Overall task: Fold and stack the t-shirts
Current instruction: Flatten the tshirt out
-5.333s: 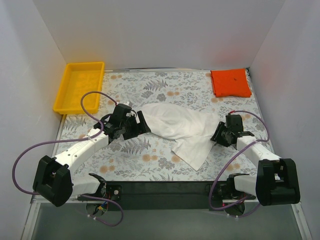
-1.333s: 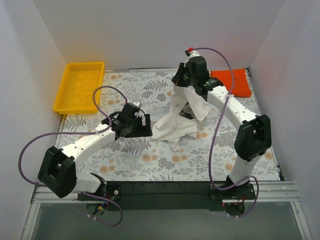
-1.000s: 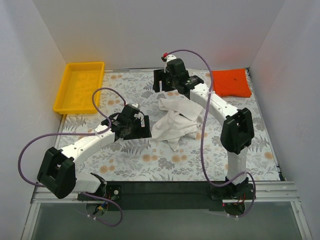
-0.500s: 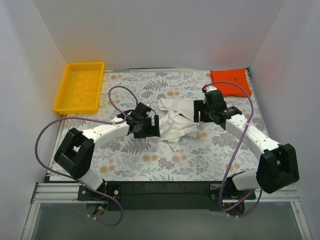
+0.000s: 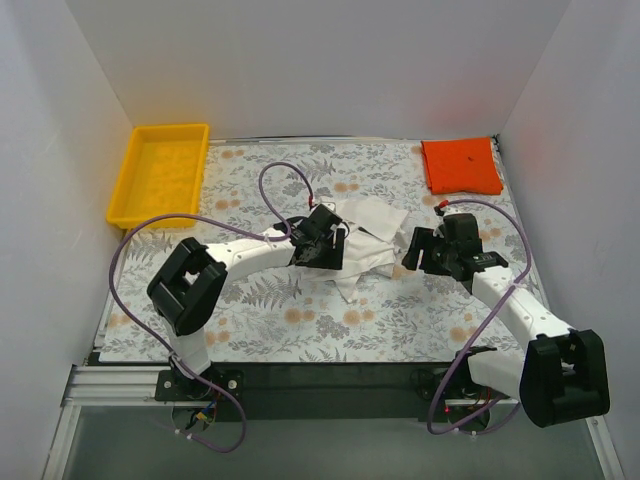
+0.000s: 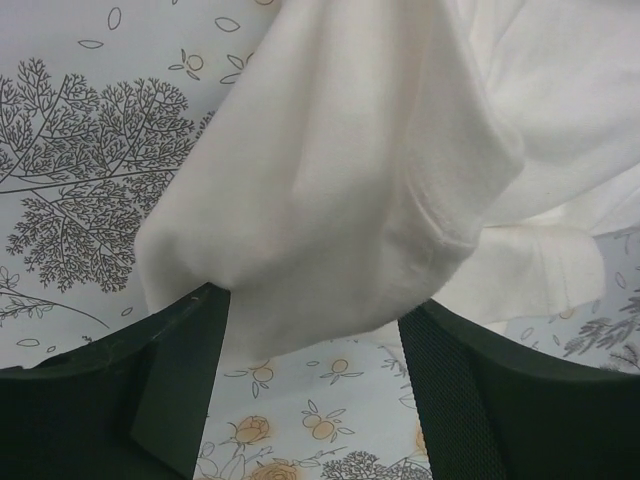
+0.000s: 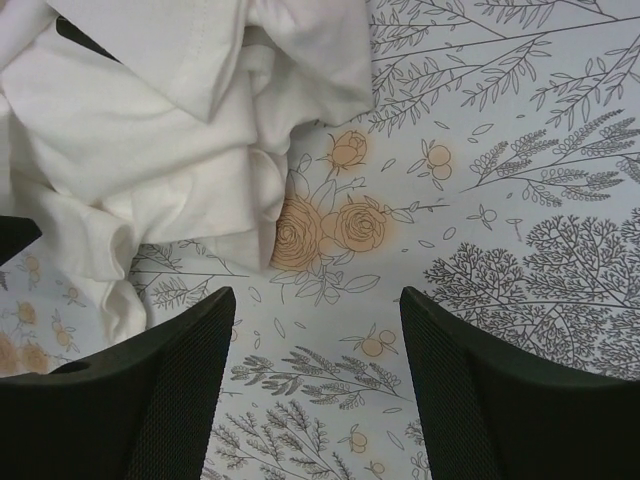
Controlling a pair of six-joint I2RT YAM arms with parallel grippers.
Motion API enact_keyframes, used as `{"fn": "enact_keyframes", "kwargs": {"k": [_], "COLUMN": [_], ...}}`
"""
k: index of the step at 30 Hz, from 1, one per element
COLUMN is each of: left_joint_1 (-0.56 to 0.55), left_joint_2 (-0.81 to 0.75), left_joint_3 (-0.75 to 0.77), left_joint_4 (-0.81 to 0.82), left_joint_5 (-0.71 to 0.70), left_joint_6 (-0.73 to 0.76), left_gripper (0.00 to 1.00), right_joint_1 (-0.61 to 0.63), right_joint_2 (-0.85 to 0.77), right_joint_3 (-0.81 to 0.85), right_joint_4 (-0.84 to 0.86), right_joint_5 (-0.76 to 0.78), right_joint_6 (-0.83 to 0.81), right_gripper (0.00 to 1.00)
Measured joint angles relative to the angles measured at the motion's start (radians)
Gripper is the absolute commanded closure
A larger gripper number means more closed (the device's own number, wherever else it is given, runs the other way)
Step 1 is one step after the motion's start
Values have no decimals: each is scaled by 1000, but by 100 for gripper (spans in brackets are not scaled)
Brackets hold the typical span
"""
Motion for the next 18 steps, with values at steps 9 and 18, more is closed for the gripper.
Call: {"fn": "enact_keyframes", "kwargs": {"k": [9,18], "left_joint_1": [-8,73], "left_joint_2": [30,-136], "left_joint_3": [0,-1], "left_joint_4": [0,-69], "left_joint_5": [-90,-109], "left_joint_6": [20,35], "left_gripper": [100,100], "right_joint_1": [-23,-24], "right_joint_2": [51,170], "right_joint_3": [-42,-57], "right_joint_4": [139,261], "right_joint_5": [-125,-222], "right_joint_6": [45,54], "right_gripper": [38,38]}}
